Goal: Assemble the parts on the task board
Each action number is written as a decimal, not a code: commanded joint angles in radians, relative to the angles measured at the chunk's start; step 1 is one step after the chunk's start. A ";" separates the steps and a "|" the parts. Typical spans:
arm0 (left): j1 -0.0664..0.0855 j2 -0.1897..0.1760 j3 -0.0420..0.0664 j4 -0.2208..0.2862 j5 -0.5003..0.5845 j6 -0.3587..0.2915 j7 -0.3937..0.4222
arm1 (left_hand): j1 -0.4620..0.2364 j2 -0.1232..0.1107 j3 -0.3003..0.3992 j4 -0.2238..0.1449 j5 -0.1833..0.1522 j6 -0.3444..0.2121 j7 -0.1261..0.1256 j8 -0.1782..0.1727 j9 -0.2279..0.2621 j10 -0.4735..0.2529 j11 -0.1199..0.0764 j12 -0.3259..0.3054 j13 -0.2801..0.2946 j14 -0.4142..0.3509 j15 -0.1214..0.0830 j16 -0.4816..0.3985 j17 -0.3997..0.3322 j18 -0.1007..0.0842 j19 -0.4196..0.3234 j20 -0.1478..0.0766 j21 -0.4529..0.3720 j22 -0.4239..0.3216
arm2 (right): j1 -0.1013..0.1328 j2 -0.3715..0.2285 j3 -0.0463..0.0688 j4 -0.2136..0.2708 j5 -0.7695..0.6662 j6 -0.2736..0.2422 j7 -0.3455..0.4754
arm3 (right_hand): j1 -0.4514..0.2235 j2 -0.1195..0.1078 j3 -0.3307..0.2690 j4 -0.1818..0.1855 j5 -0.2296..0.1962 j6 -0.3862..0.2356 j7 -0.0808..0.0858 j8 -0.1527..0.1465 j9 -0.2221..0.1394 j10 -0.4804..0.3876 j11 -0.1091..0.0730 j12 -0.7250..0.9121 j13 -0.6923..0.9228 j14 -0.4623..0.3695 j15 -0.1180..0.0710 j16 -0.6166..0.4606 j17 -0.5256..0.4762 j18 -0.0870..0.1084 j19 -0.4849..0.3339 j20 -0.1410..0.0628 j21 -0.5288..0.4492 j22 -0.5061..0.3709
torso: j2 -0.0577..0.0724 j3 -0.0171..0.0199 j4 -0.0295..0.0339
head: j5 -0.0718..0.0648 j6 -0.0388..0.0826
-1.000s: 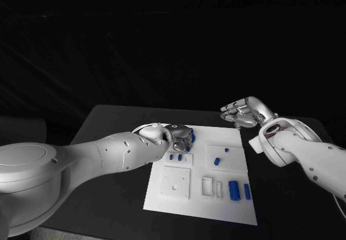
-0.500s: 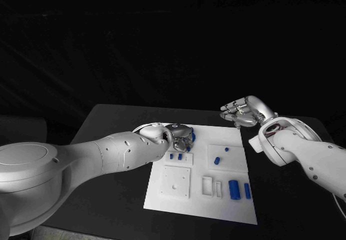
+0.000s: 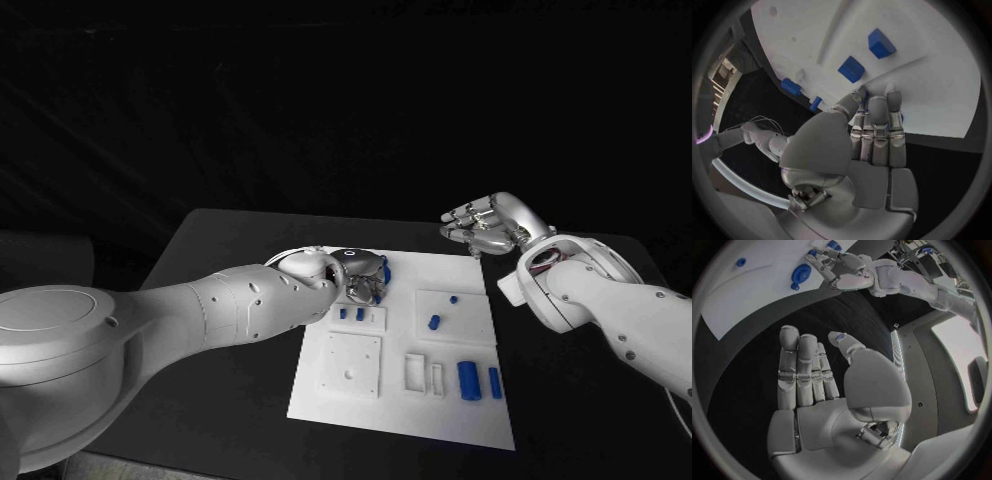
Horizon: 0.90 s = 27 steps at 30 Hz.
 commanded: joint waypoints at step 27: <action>0.001 -0.138 0.088 0.165 0.119 -0.055 -0.020 | -0.010 0.019 -0.006 -0.017 0.009 0.004 0.000 0.000 0.002 0.004 0.001 -0.002 0.000 0.015 0.000 -0.008 0.000 0.010 0.004 -0.003 0.019 0.020 | 0.000 -0.004 0.000 -0.001 0.001 0.011 0.011 | -0.005 -0.001 0.004 0.004 0.000 -0.008 0.001 0.004 0.000 0.001 0.002 -0.003 -0.001 0.006 0.002 -0.003 -0.001 0.011 0.026 0.006 -0.003 0.030 | -0.001 -0.0009 0.0015 | 0.004 0.001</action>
